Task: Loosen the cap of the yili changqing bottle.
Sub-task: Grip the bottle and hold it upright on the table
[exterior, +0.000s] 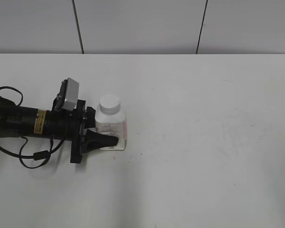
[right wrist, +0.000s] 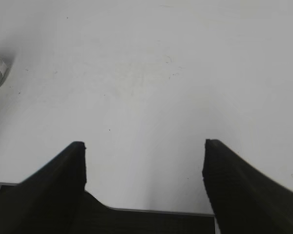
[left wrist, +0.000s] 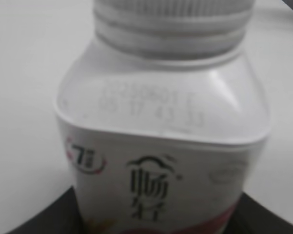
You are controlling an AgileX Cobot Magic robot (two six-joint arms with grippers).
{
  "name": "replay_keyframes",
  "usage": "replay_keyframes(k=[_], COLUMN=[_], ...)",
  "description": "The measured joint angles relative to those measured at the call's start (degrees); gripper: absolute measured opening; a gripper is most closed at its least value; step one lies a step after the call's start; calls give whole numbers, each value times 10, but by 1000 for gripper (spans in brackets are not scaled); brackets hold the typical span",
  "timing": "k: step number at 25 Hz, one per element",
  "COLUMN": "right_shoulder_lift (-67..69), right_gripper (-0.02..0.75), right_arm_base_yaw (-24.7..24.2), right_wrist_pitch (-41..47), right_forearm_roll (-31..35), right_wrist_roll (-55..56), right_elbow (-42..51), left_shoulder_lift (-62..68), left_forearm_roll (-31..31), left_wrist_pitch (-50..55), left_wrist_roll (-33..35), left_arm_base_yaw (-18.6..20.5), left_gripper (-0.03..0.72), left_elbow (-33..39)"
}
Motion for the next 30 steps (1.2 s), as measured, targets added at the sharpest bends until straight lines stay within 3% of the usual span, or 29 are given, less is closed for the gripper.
replay_keyframes(k=[13, 30], right_shoulder_lift=[0, 0], right_gripper=[586, 586], right_arm_base_yaw=[0, 0], right_wrist_pitch=[0, 0], right_forearm_roll=[0, 0], right_wrist_roll=[0, 0], right_elbow=[0, 0], left_shoulder_lift=[-18, 18], left_forearm_roll=[-77, -101], left_wrist_pitch=[6, 50], left_wrist_roll=[-2, -2], left_arm_base_yaw=[-132, -139], left_gripper=[365, 362], left_elbow=[-28, -33])
